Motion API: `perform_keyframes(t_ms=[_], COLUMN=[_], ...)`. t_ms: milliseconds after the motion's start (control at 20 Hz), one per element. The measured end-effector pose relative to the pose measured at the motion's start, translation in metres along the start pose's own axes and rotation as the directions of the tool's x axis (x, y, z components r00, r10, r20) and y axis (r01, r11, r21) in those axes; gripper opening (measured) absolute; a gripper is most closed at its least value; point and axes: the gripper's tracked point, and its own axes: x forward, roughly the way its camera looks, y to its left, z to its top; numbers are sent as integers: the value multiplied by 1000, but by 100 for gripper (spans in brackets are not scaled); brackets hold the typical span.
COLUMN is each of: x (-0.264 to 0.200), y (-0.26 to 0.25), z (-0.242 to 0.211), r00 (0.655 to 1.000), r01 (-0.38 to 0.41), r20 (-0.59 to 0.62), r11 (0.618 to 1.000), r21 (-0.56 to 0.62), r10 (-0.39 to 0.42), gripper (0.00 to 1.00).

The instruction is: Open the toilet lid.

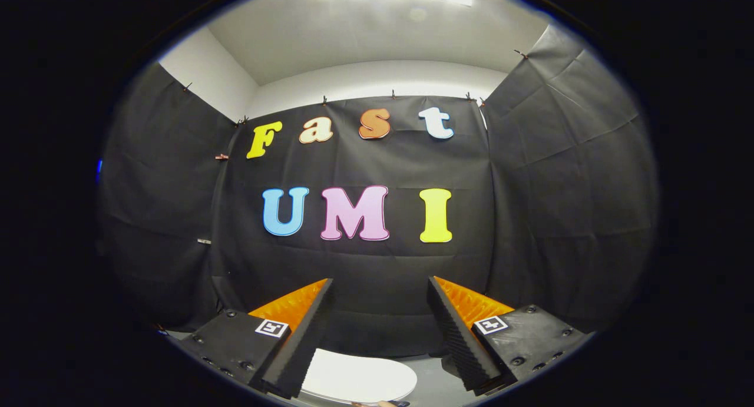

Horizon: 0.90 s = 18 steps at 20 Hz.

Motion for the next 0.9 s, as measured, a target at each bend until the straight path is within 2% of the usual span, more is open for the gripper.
perform_keyframes(t_ms=[900], x=[5], y=[-13], z=[-7], r00=[999], r01=[30], r20=[-16], r11=[1000], r21=[7], r10=[-30], gripper=[99])
